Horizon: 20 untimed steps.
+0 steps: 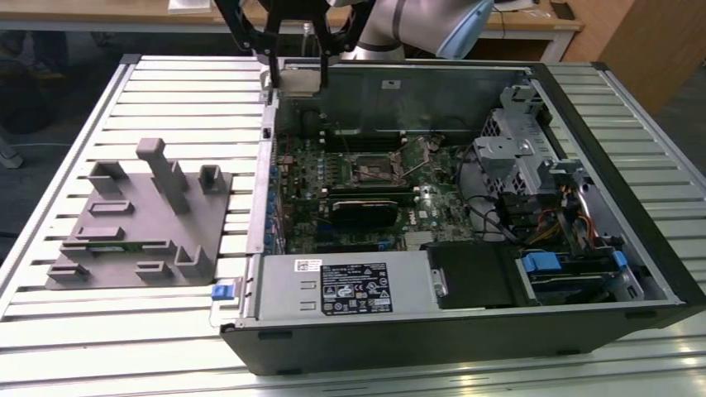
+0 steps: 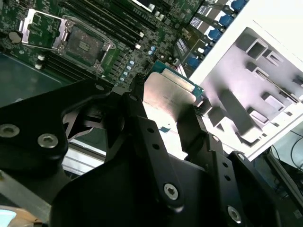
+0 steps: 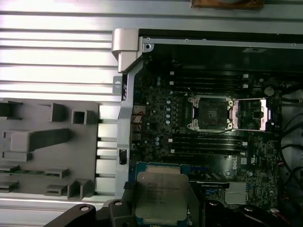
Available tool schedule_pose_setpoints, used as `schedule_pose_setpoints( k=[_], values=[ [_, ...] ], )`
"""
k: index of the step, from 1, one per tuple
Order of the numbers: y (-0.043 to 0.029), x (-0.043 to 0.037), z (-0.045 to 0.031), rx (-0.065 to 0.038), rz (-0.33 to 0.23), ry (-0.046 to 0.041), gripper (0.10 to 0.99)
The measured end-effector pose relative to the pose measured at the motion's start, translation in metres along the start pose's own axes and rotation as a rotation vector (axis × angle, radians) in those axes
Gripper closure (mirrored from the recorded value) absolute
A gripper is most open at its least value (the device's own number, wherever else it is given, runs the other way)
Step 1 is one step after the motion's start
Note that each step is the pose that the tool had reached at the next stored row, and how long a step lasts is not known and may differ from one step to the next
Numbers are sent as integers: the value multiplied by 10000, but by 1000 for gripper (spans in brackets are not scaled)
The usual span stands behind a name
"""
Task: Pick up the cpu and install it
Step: 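Pick up the cpu and move it towards the insertion slot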
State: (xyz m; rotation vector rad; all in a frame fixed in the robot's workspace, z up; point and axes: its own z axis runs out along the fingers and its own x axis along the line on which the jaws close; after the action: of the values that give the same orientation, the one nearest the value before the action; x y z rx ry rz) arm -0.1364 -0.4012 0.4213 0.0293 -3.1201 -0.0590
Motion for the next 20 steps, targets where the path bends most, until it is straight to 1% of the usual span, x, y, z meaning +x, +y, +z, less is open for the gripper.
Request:
schedule_pose_setpoints(
  k=[9, 15, 20],
  values=[
    [3, -191, -4, -3, 0, 0, 557],
    [7, -294, -6, -4, -2, 0, 557],
    [41, -374, 0, -4, -5, 0, 557]
  ],
)
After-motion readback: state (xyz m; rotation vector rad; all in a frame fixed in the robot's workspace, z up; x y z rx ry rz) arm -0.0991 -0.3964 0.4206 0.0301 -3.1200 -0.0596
